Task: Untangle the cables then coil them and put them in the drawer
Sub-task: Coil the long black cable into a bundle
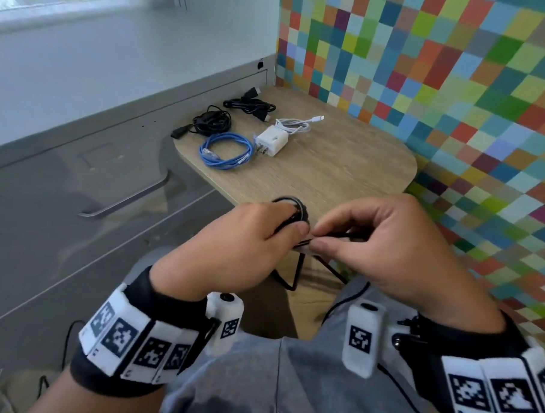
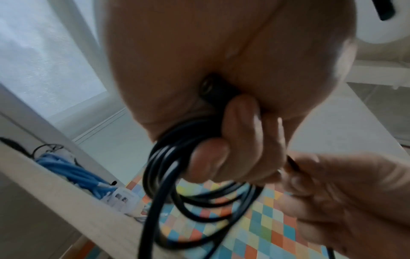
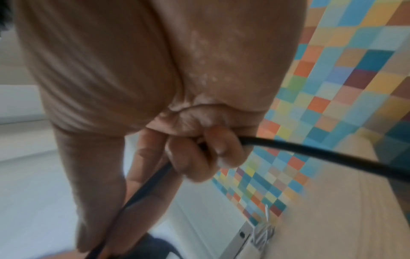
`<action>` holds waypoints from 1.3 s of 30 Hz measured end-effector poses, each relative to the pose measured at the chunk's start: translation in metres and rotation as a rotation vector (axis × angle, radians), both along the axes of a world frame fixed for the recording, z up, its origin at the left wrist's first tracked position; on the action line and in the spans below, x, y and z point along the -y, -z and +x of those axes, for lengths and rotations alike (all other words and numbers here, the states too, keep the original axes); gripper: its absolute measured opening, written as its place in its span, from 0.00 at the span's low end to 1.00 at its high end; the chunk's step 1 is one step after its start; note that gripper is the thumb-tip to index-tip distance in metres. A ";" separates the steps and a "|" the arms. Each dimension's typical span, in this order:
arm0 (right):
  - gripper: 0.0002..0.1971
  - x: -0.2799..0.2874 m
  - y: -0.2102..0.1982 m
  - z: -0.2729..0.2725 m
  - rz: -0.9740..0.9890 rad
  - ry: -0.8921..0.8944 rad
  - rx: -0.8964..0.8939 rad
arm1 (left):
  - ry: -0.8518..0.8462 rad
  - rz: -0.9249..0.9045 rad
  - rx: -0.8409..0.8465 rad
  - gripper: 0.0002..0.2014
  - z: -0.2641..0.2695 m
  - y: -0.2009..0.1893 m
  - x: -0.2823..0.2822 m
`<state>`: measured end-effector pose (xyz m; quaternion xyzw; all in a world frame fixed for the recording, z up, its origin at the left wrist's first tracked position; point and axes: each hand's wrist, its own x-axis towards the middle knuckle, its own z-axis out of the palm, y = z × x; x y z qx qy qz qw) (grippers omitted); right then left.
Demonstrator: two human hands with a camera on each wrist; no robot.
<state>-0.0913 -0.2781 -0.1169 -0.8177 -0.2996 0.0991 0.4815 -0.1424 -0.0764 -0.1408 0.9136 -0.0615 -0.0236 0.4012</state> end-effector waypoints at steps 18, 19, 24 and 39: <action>0.08 0.002 0.038 0.025 -0.092 0.234 -0.012 | -0.031 -1.291 0.166 0.09 -0.003 -0.010 -0.007; 0.09 -0.007 0.038 0.018 -0.159 0.175 -0.004 | -0.142 -1.135 0.260 0.09 -0.003 -0.010 -0.001; 0.18 -0.038 0.026 -0.004 -0.419 -0.021 0.188 | -0.206 -0.094 0.419 0.12 -0.003 0.007 0.019; 0.06 0.010 -0.006 0.009 0.097 0.089 0.050 | 0.074 -0.374 -0.229 0.24 0.001 0.007 -0.015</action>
